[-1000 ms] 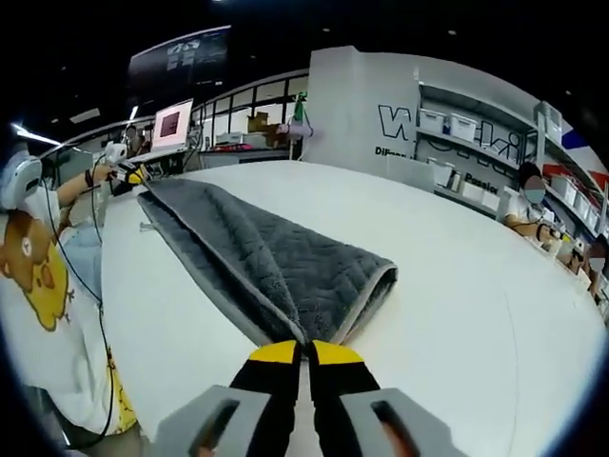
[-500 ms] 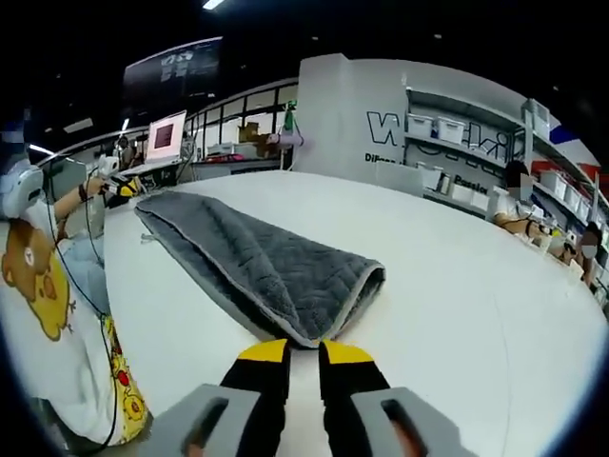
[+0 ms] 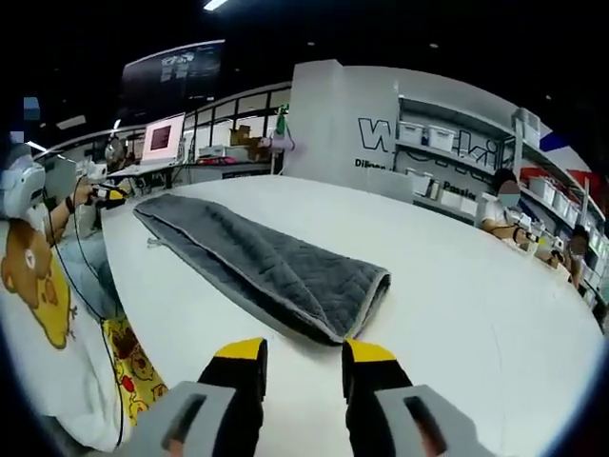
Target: Fold the towel on the table until its edges align and the towel forms a compact rectangular stack.
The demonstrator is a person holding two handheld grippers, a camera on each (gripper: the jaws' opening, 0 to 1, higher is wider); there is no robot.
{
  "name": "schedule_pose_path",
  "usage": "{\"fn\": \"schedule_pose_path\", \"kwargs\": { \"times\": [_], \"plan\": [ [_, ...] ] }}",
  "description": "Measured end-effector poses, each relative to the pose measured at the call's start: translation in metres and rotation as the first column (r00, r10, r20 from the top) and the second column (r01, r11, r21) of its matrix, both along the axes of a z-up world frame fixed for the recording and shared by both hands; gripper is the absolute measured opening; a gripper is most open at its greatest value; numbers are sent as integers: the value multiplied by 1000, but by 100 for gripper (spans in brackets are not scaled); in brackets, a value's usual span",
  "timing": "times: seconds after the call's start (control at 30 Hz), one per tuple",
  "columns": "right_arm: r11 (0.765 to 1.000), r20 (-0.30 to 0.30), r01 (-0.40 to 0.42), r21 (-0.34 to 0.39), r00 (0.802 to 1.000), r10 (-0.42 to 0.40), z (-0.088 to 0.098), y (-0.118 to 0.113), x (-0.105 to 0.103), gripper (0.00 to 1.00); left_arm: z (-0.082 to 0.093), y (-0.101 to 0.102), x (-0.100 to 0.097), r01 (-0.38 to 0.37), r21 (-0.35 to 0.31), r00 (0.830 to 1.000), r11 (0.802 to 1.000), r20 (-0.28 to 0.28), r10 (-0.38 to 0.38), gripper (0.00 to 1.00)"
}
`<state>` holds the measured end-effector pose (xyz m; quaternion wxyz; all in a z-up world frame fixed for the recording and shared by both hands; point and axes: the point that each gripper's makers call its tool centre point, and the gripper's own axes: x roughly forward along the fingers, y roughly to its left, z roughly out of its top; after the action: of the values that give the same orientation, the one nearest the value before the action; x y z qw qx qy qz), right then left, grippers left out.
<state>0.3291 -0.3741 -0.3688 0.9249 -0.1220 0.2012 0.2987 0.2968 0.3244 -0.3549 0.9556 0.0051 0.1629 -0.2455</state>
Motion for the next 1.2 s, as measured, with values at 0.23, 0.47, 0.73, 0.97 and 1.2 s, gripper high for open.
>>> {"fn": "schedule_pose_path", "kwargs": {
  "times": [0.23,0.47,0.73,0.97,1.2],
  "plan": [
    [999,9,43,14,999,-43,-1,5,-6,45,-5,-1,-11,-89,22,996,996,7,89,63],
    [993,-5,114,37,993,-114,-5,3,-13,64,-3,-7,-18,-149,-14,988,989,33,150,78],
    [985,-14,166,50,986,-165,-5,-2,-25,76,-11,-7,-19,-192,-39,981,981,17,193,87],
    [980,-47,191,46,981,-189,-10,-3,-32,89,-17,-11,-24,-199,-39,980,979,-6,199,94],
    [979,-60,198,52,979,-195,-9,1,-32,99,-14,-18,-25,-199,-51,980,979,-9,199,98]
  ]
}}
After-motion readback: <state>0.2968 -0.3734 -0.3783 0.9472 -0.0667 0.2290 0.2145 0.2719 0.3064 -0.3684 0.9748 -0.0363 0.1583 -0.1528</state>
